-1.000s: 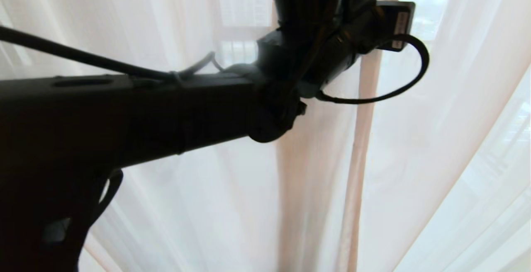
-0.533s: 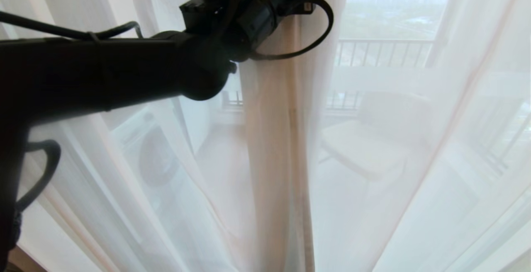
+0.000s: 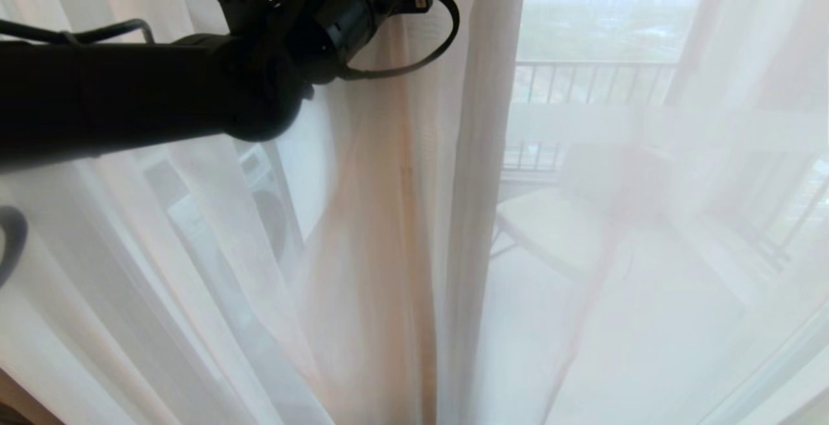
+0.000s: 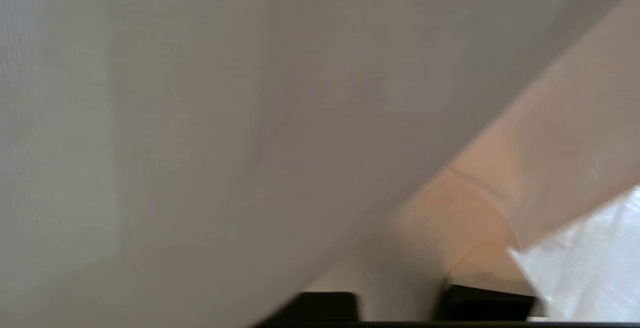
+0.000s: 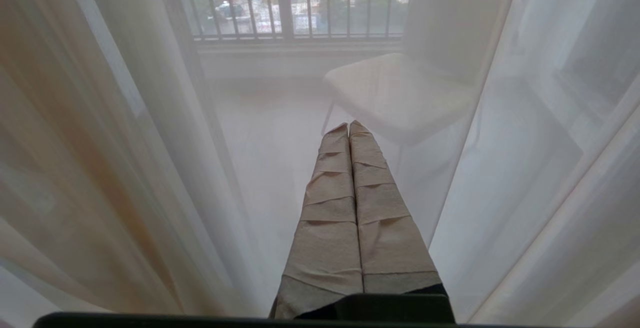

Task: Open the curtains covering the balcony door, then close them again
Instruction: Close the outer curtains on both sides

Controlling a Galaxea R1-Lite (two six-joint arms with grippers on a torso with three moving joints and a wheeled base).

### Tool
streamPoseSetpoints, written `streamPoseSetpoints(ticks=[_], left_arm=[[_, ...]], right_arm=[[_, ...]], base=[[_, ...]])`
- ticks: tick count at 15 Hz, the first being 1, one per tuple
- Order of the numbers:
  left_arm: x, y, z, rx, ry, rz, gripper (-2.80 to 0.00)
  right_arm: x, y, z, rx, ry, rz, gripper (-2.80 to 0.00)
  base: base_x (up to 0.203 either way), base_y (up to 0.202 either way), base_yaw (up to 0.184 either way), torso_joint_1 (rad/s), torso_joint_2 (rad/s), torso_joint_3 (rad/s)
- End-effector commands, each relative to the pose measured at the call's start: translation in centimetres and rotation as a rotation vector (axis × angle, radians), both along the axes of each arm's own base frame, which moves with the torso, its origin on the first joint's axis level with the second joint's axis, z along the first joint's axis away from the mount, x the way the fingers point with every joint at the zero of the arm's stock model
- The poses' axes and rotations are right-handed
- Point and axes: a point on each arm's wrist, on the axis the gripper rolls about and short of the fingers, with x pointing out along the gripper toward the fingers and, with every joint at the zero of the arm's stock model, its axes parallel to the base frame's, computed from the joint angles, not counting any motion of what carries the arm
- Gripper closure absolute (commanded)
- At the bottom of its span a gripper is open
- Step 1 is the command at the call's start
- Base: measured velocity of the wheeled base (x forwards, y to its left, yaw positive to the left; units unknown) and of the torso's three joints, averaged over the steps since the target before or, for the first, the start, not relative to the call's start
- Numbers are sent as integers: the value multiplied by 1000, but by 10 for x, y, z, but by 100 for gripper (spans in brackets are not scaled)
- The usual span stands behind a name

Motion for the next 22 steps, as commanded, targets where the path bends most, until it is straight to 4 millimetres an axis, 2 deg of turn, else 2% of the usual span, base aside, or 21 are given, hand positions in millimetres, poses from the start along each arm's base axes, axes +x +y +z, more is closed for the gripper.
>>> streamPoseSetpoints(ticks=[1, 5, 8, 10, 14, 19, 22], left_arm=[[-3, 2, 4, -8, -10, 1, -280], [-13, 6, 13, -21, -24, 0, -280], [-32, 12, 10, -8, 16, 13, -280], [-53, 18, 3, 16, 55, 1, -280], [-109, 39, -15, 69, 126, -67, -280], [-178, 69, -48, 117, 194, -179, -280], [-209, 86, -62, 123, 212, -196, -280]], right_arm=[[0, 0, 0, 1, 0, -1, 0], [0, 0, 0, 1, 0, -1, 0], [0, 0, 0, 1, 1, -1, 0], [0, 0, 0, 1, 0, -1, 0], [0, 0, 0, 1, 1, -1, 0], [0, 0, 0, 1, 0, -1, 0], [0, 0, 0, 1, 0, -1, 0]], base=[[0, 0, 0, 0, 0, 0], [0, 0, 0, 0, 0, 0], [0, 0, 0, 0, 0, 0], [0, 0, 0, 0, 0, 0], [0, 0, 0, 0, 0, 0], [0, 0, 0, 0, 0, 0], [0, 0, 0, 0, 0, 0]])
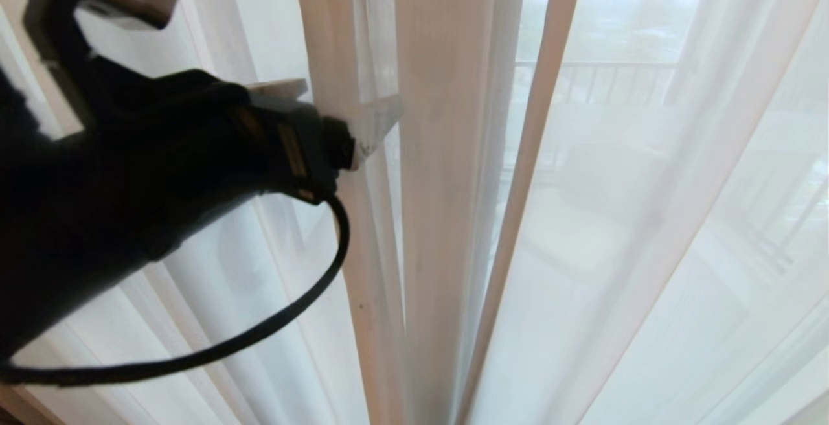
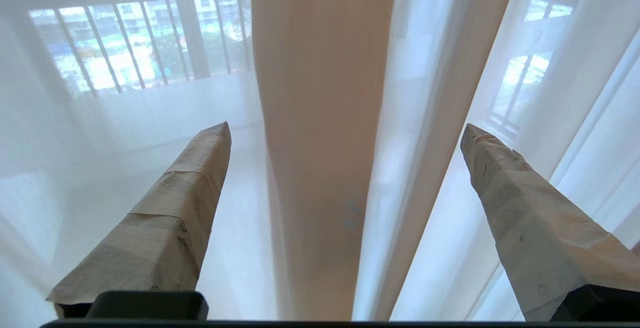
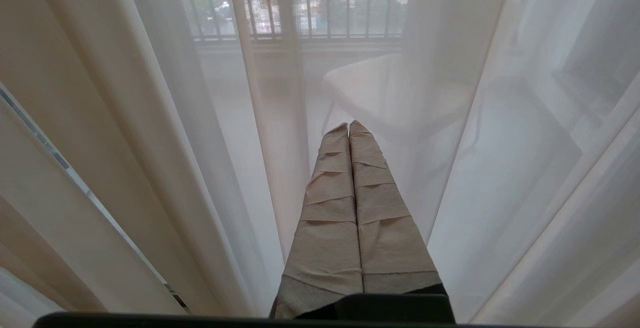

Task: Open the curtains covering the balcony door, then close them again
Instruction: Close the outer curtains on both sides

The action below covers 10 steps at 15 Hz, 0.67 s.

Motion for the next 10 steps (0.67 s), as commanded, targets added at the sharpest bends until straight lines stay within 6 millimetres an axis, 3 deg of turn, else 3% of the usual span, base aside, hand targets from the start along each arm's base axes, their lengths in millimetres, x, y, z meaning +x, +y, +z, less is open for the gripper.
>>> streamPoseSetpoints(ticks=[1, 6, 7, 10], left_arm=[[-30, 26, 0, -36, -22, -17, -280], [-52, 55, -10, -54, -33, -19, -280], [-55, 60, -11, -61, -37, -19, 0], [-64, 73, -16, -71, -46, -21, 0]], right_arm=[[0, 0, 0, 1, -1, 0, 0], [0, 0, 0, 1, 0, 0, 0], [0, 0, 0, 1, -1, 0, 0], [0, 0, 0, 1, -1, 0, 0]], base=[[0, 0, 0, 0, 0, 0], [0, 0, 0, 0, 0, 0], [0, 0, 0, 0, 0, 0], [0, 0, 0, 0, 0, 0]])
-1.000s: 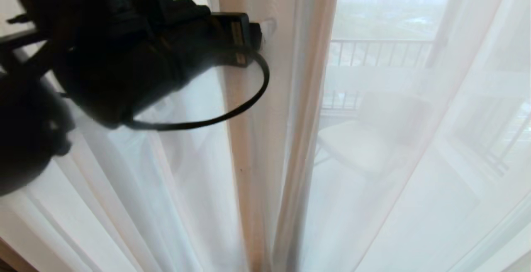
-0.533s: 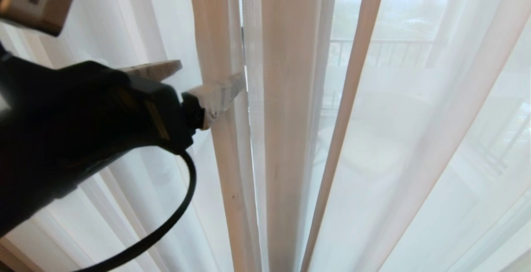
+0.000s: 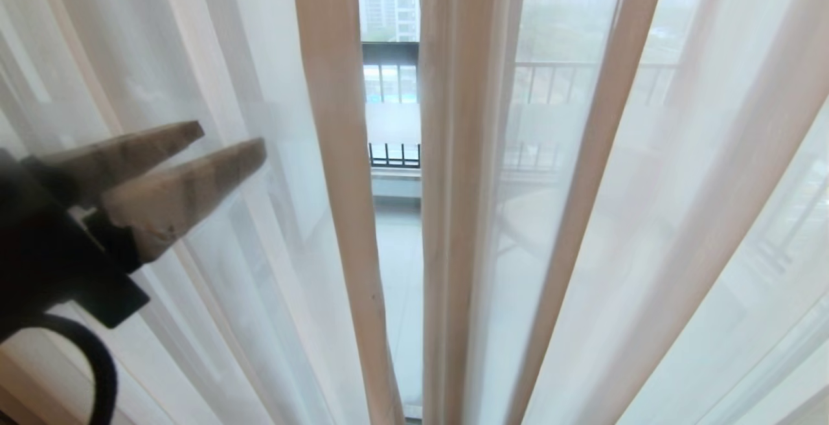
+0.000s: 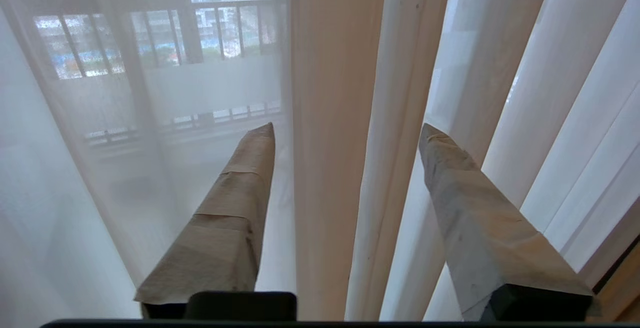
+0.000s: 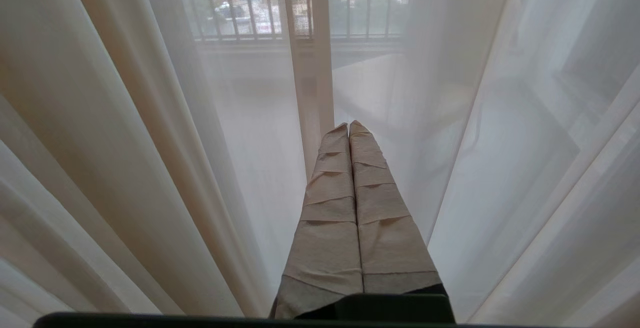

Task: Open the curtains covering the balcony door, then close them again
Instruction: Close the outer curtains on both sides

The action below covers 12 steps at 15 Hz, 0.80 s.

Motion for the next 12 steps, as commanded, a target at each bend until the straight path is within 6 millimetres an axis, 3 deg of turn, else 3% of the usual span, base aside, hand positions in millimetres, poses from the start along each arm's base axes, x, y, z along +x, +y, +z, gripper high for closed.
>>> streamPoseSetpoints(ticks=[1, 8, 12], left_arm=[[-11, 17, 0, -25, -17, 1, 0], [-39, 58, -20, 18, 15, 5, 0], [-50, 85, -42, 25, 44, 171, 0]], right_arm=[[0, 0, 0, 0, -1, 0, 0], [0, 0, 0, 0, -1, 0, 0], [0, 0, 0, 0, 0, 0, 0]], base=[[0, 0, 0, 0, 0, 0], [0, 0, 0, 0, 0, 0], [0, 0, 0, 0, 0, 0]])
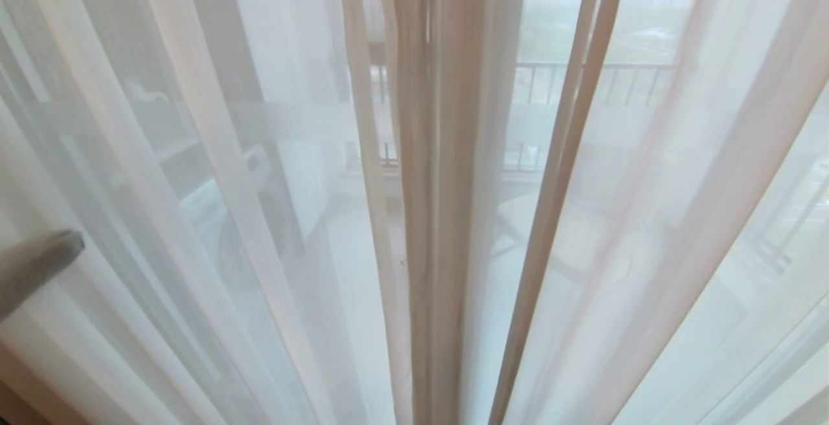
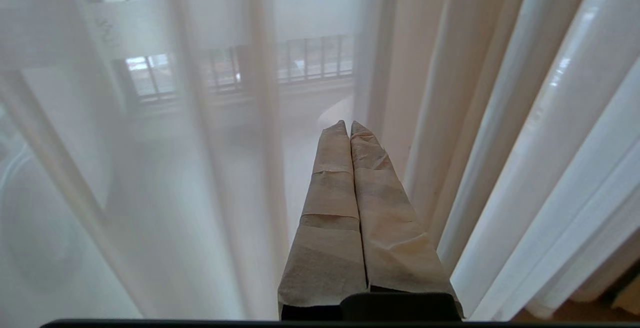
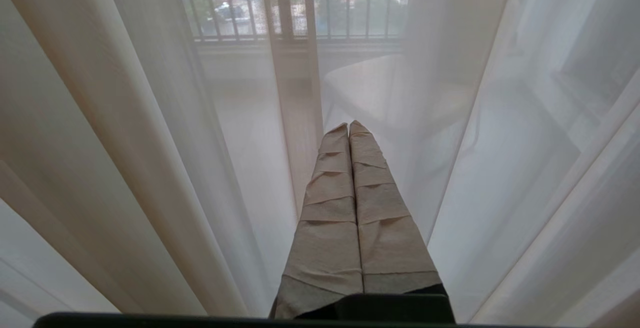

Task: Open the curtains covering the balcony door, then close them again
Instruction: Close the outer curtains on both sides

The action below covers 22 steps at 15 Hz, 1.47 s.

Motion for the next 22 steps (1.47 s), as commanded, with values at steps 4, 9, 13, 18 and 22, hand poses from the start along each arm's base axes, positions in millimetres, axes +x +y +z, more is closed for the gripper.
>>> streamPoseSetpoints(ticks=[4, 9, 13, 18, 22], left_arm=[[-13, 28, -39, -29, 24, 319, 0], [-25, 34, -100, -1, 114, 401, 0], [-42, 34, -132, -5, 73, 462, 0], [-45, 34, -154, 85, 124, 483, 0], [-47, 34, -168, 145, 250, 473, 0]], right_arm=[[0, 0, 0, 0, 1, 0, 0], [0, 0, 0, 0, 1, 0, 0], [0, 0, 0, 0, 0, 0, 0], [0, 0, 0, 0, 1, 0, 0], [0, 0, 0, 0, 0, 0, 0]], base=[[0, 0, 0, 0, 0, 0], [0, 0, 0, 0, 0, 0], [0, 0, 0, 0, 0, 0], [0, 0, 0, 0, 0, 0], [0, 0, 0, 0, 0, 0]])
